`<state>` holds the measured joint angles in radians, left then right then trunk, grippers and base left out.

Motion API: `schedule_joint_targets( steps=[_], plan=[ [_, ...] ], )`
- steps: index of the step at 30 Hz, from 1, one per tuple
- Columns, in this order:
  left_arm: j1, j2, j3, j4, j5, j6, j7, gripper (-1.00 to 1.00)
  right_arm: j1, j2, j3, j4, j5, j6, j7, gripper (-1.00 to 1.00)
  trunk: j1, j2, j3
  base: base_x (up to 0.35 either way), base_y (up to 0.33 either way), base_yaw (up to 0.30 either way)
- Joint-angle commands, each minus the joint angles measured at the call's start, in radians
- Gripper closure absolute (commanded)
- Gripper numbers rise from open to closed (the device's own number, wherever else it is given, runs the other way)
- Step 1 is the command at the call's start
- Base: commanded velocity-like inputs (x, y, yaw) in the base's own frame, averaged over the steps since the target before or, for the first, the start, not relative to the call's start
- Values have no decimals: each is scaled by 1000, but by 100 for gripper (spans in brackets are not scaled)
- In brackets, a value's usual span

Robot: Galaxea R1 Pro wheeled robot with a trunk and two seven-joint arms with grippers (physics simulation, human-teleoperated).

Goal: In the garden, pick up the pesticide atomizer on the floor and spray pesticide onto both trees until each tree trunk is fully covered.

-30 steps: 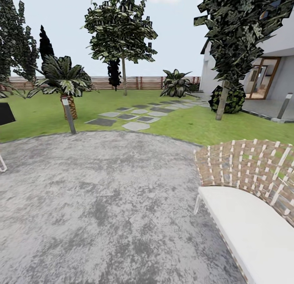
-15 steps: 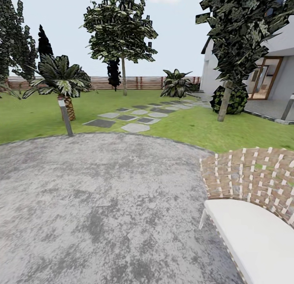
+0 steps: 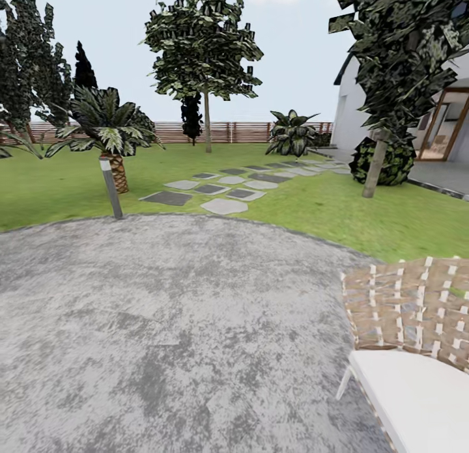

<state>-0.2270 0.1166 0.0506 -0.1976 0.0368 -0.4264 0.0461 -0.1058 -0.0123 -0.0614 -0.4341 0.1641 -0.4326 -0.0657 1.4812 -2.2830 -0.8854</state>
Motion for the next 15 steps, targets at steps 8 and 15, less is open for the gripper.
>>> schedule_joint_targets(
  steps=[8, 15],
  plan=[
    [0, 0, 0, 0, 0, 0, 1, -100, 0, 0, 0, 0, 0, 0, 0, -100, 0, 0, 2, 339, 0, 273],
    [0, 0, 1, 0, 0, 0, 1, -100, 0, 0, 0, 0, 0, 0, 0, -100, 0, 0, 7, 339, 0, 272]
  ],
)
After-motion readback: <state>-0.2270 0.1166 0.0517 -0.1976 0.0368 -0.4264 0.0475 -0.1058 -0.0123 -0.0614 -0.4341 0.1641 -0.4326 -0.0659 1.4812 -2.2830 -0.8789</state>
